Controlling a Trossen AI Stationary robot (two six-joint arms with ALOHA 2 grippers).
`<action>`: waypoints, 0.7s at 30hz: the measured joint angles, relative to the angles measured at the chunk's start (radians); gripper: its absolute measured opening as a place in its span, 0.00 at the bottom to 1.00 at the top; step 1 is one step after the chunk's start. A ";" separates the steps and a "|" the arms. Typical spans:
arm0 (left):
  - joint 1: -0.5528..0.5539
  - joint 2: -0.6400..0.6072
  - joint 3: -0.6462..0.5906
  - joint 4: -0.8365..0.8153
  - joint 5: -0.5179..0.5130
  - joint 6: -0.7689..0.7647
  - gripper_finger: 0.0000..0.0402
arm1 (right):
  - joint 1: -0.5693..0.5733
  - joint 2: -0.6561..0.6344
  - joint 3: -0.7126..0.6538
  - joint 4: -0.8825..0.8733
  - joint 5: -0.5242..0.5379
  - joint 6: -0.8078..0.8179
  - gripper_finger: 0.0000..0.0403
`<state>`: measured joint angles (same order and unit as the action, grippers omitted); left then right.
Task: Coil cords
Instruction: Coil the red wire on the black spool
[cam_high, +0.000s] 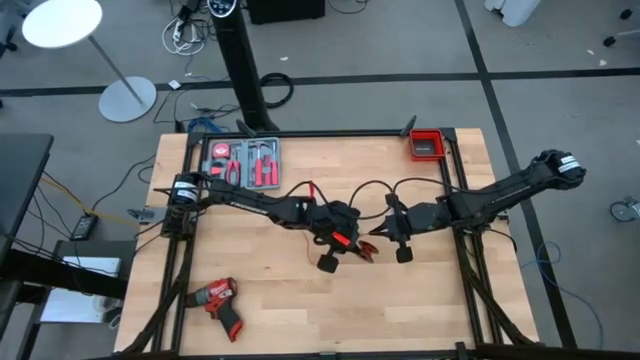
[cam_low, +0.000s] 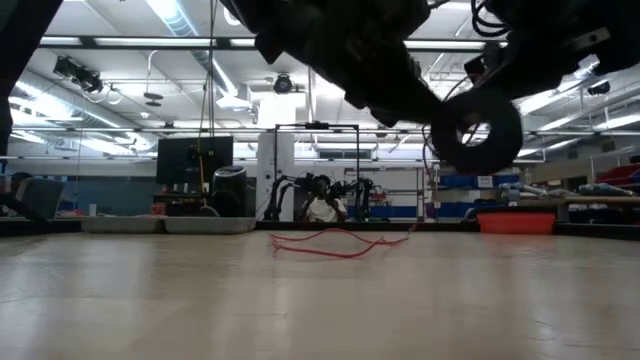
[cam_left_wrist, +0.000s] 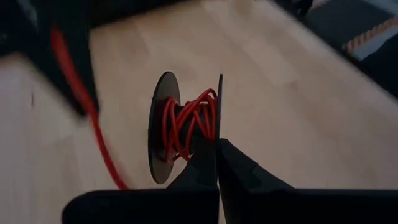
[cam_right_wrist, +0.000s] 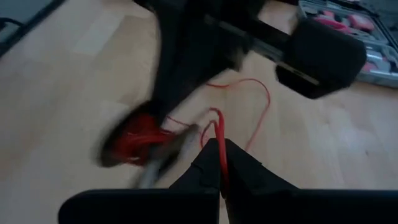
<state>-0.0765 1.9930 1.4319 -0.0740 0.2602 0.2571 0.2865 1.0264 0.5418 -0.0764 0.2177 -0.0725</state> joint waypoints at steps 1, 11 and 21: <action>0.000 0.000 0.000 -0.018 -0.014 0.000 0.00 | 0.007 -0.006 0.000 -0.005 0.000 0.001 0.00; 0.003 -0.054 0.000 -0.145 -0.163 0.019 0.00 | 0.071 -0.052 0.000 -0.089 0.025 0.037 0.00; 0.001 -0.104 0.000 -0.233 -0.207 0.030 0.00 | 0.105 -0.056 0.063 -0.235 0.086 0.066 0.00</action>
<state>-0.0753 1.8891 1.4322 -0.3069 0.0529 0.2867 0.3915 0.9707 0.6043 -0.3110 0.3032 -0.0069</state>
